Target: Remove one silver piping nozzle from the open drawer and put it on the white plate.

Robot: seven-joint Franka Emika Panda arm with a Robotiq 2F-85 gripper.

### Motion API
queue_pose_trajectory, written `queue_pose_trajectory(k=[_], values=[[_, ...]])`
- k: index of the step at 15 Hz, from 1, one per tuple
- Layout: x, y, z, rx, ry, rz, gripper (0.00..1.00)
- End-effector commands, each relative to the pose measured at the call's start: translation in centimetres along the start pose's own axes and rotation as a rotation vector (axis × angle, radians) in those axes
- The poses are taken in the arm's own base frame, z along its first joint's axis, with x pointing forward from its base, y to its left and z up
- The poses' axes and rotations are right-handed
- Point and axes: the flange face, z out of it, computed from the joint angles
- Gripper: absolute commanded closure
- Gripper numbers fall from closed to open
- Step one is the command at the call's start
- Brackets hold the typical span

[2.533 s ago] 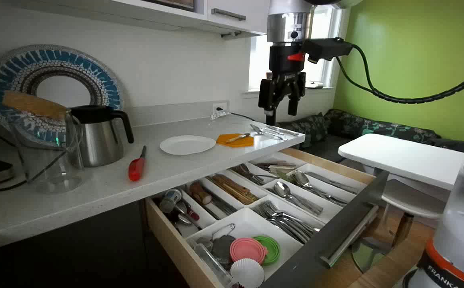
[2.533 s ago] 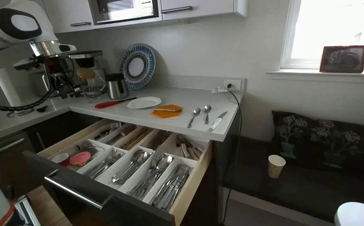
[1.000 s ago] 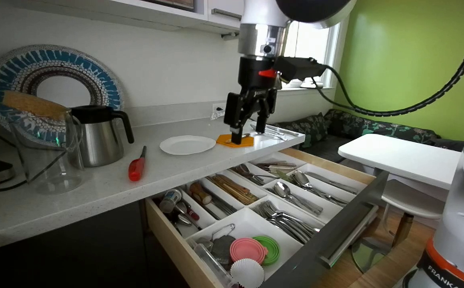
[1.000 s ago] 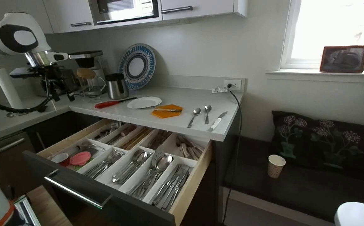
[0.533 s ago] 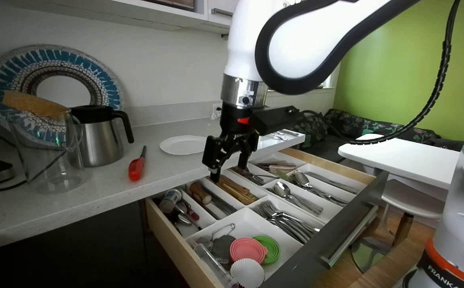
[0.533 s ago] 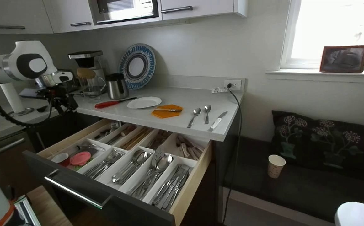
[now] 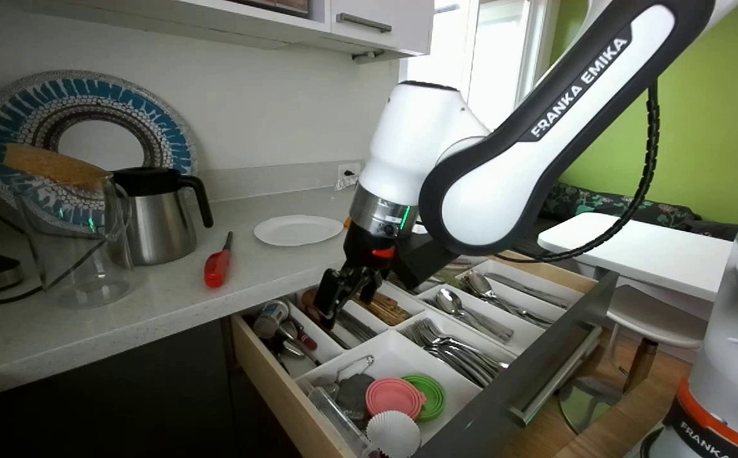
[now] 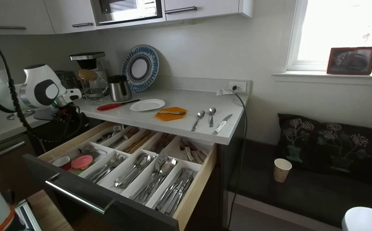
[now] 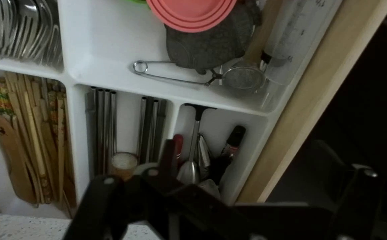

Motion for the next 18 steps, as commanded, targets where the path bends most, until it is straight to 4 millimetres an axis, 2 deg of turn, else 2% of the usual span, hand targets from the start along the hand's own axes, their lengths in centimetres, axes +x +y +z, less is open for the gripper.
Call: queue_pose_trajectory(k=[1,3,9,18], values=[[0.0,0.3,0.7,0.001,0.006,-0.009,0.0],[0.1,0.8,1.6,0.005,0.002,-0.009,0.0],[0.2,0.5,1.6,0.009,0.004,-0.015,0.0],[3.5,1.8,6.6,0.031,0.017,-0.128,0.0]])
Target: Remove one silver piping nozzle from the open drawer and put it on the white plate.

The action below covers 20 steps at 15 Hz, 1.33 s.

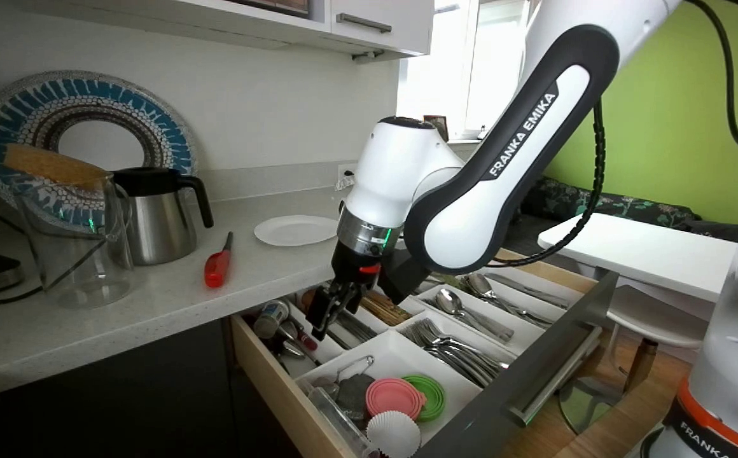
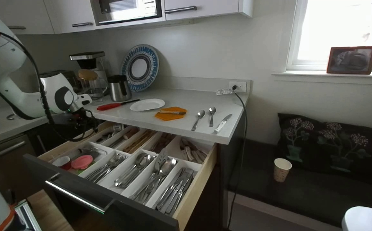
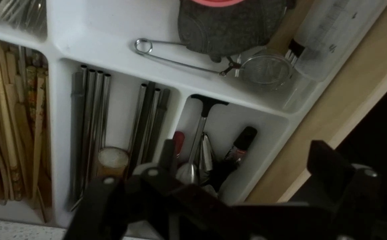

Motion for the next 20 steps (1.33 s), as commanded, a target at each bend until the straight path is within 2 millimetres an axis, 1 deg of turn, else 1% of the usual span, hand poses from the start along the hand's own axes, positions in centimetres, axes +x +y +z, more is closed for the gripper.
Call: queue_pose_trajectory(k=[1,3,5,8,9,11,12,14,15,17,18,19,20], values=[[2.0,0.8,2.7,0.013,0.019,-0.051,0.0],[3.1,1.0,3.8,0.012,0.033,-0.079,0.0],[4.0,0.5,4.9,0.023,0.042,-0.093,0.01],[4.9,-0.1,6.5,0.027,0.05,-0.105,0.15],[5.1,-0.1,7.0,0.023,0.063,-0.115,0.25],[5.5,-0.1,8.0,0.015,0.08,-0.126,0.3],[5.7,0.1,8.5,0.007,0.086,-0.129,0.41],[5.9,0.4,9.4,-0.004,0.097,-0.132,0.4],[6.0,0.6,9.8,-0.013,0.101,-0.134,0.48],[5.8,0.6,10.6,-0.009,0.104,-0.137,0.5],[5.7,0.5,11.0,-0.004,0.106,-0.146,0.6],[5.5,0.4,11.3,0.0,0.106,-0.151,0.55],[5.3,0.3,11.6,0.004,0.104,-0.159,0.6]])
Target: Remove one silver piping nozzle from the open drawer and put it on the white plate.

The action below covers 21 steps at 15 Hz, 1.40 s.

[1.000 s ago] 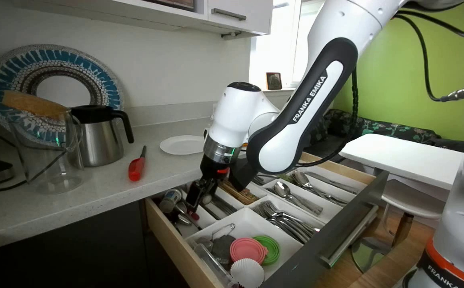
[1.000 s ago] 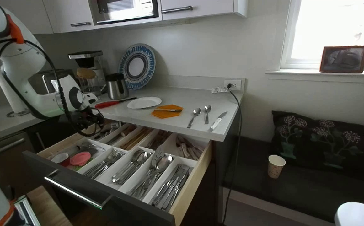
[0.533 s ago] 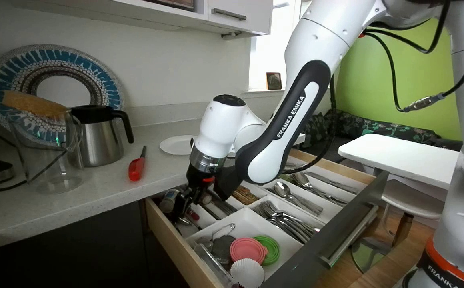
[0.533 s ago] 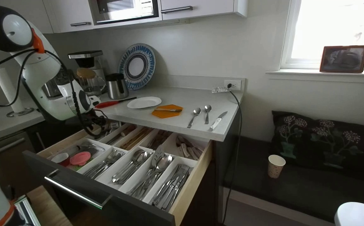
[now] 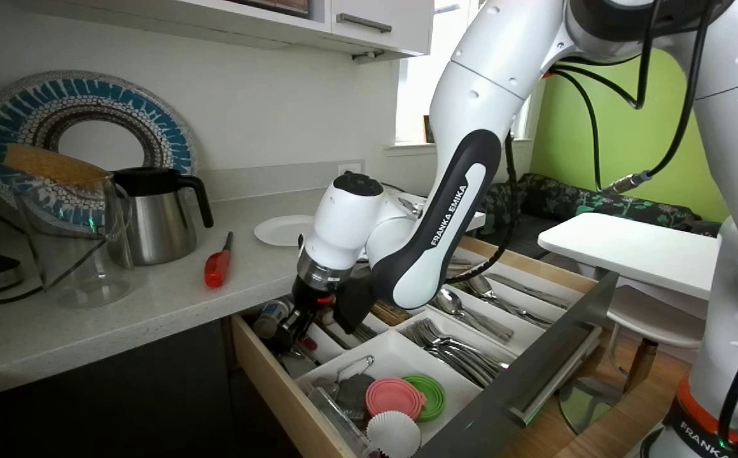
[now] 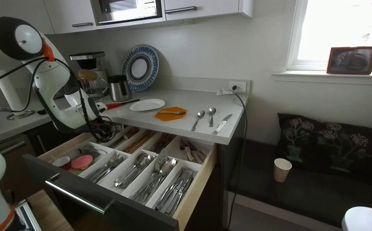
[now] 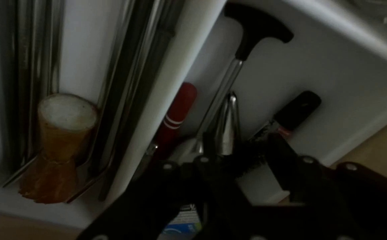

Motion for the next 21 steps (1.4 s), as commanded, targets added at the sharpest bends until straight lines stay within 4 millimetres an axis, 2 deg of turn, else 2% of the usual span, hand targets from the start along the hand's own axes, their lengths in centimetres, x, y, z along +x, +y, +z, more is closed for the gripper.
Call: queue_pose_trajectory(k=[1,4,8,14,21], values=[[-0.7,-0.7,1.5,0.017,0.005,-0.023,0.58],[-1.0,-1.0,2.1,0.025,0.007,-0.04,0.63],[-0.5,-0.5,2.1,0.019,0.046,-0.056,0.65],[-0.6,0.0,2.5,-0.004,0.052,-0.068,0.61],[-1.4,-0.9,3.4,0.052,0.07,-0.056,0.64]])
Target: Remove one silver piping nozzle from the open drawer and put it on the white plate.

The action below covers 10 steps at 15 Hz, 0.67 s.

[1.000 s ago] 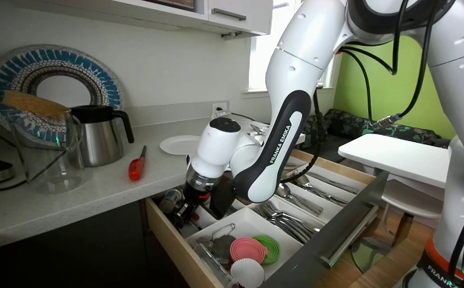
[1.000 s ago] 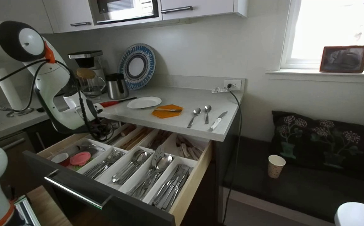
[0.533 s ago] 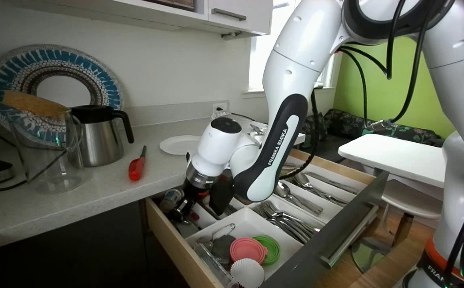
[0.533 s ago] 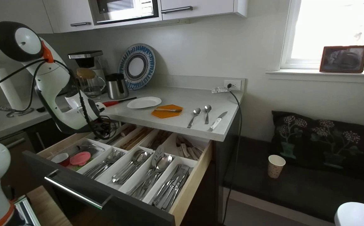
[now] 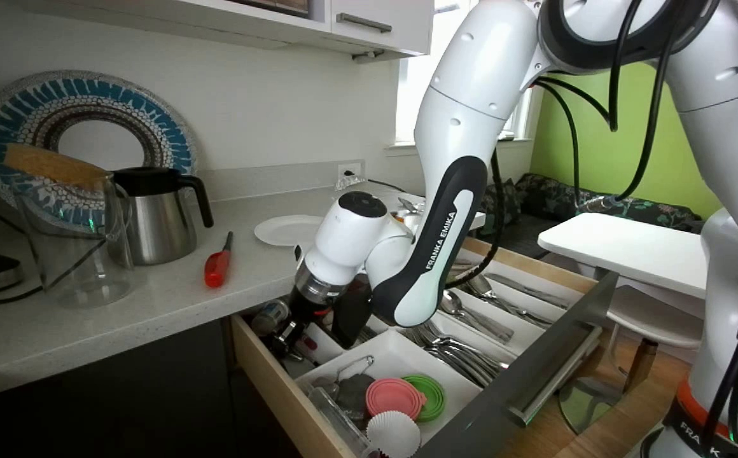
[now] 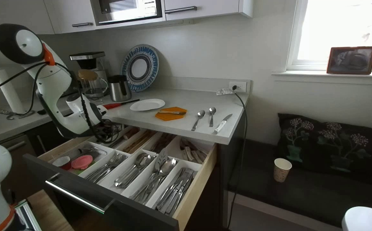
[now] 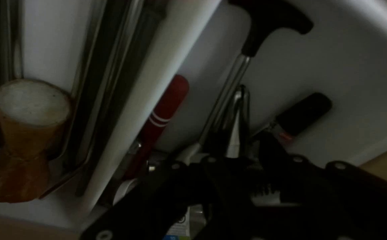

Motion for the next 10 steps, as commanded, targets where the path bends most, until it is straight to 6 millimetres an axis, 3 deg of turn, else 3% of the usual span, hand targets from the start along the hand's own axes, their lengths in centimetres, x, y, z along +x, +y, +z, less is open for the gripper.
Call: queue_pose_trajectory(k=[1,10], values=[[-1.2,-0.5,1.3,0.031,-0.002,0.006,0.64],[-2.8,-0.2,1.5,0.028,-0.062,0.017,0.6]])
